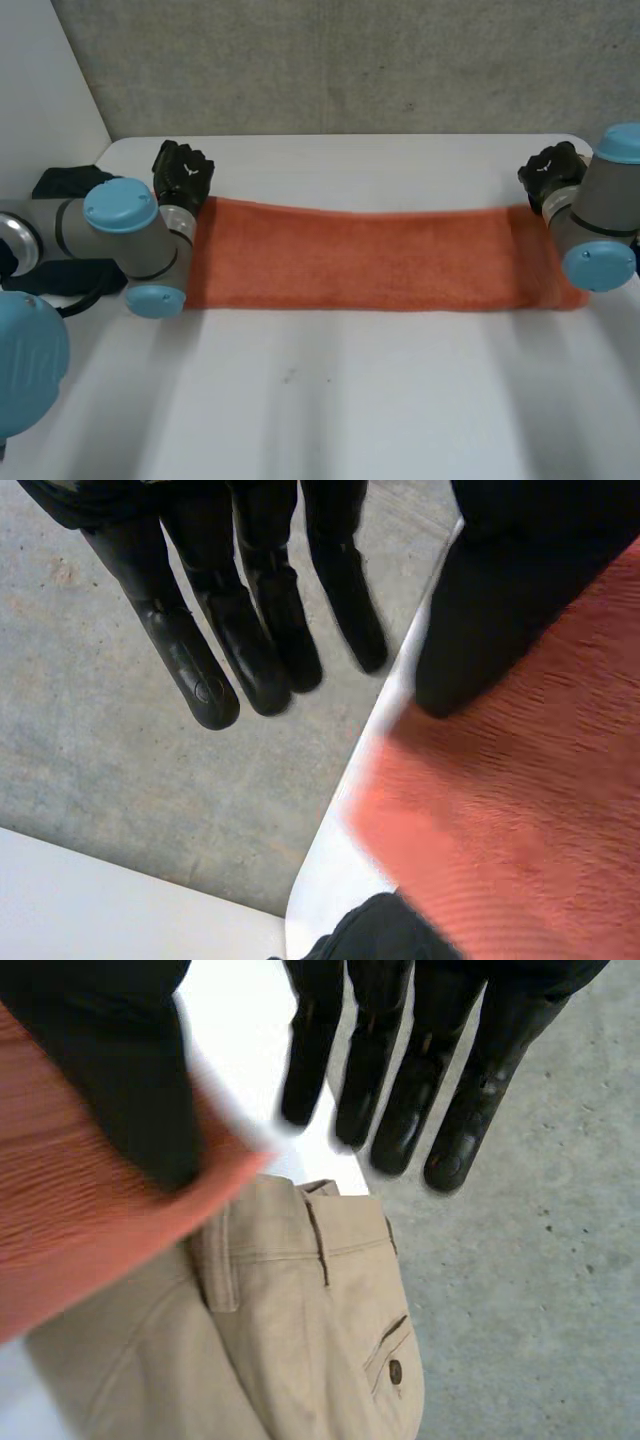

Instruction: Fold the laundry.

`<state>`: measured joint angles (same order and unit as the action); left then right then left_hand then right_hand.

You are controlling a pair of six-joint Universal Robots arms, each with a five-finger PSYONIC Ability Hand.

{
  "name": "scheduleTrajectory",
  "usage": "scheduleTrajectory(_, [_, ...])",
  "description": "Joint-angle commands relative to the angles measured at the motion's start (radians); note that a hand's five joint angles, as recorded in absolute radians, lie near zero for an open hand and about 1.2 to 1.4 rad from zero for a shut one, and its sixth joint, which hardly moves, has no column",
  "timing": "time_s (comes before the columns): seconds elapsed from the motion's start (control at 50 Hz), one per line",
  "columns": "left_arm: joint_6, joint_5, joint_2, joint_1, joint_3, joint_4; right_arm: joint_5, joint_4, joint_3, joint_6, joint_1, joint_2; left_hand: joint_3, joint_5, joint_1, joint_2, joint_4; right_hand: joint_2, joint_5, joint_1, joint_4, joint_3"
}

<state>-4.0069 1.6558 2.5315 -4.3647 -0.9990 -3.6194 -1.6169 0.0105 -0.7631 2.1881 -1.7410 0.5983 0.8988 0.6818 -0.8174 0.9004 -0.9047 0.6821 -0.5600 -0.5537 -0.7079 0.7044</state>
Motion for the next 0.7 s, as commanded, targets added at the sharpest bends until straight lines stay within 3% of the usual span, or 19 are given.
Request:
scheduleTrajectory(0.02, [0.012, -0.001, -0.036, 0.03, -0.07, -0.087, -0.038, 0.0, 0.024, 0.076, -0.015, 0.02, -0.724, -0.682, 0.643, -0.726, 0.73, -0.508, 0.56, 0.379, 0.533, -0.53])
scheduleTrajectory(0.16, [0.023, 0.002, -0.227, 0.034, -0.305, -0.122, 0.018, -0.006, -0.243, 0.278, 0.0, 0.3, -0.724, -0.682, 0.643, -0.726, 0.73, -0.508, 0.56, 0.379, 0.533, -0.53])
scheduleTrajectory(0.28, [0.127, -0.001, -0.425, 0.039, -0.534, -0.113, 0.194, -0.05, -0.52, 0.323, 0.092, 0.483, -0.724, -0.682, 0.643, -0.726, 0.73, -0.508, 0.56, 0.379, 0.533, -0.53])
scheduleTrajectory(0.4, [0.259, -0.004, -0.539, 0.039, -0.688, -0.111, 0.281, -0.153, -0.669, 0.337, 0.15, 0.512, -0.724, -0.682, 0.643, -0.726, 0.73, -0.442, 0.494, 0.313, 0.468, -0.464])
scheduleTrajectory(0.52, [0.354, -0.005, -0.563, 0.042, -0.75, -0.111, 0.331, -0.109, -0.763, 0.343, 0.208, 0.497, -0.724, -0.682, 0.643, -0.726, 0.73, -0.26, 0.312, 0.131, 0.286, -0.282])
scheduleTrajectory(0.7, [0.364, -0.007, -0.551, 0.033, -0.751, -0.111, 0.35, 0.029, -0.776, 0.343, 0.228, 0.411, -0.724, -0.682, 0.643, -0.726, 0.73, -0.043, 0.095, -0.086, 0.068, -0.065])
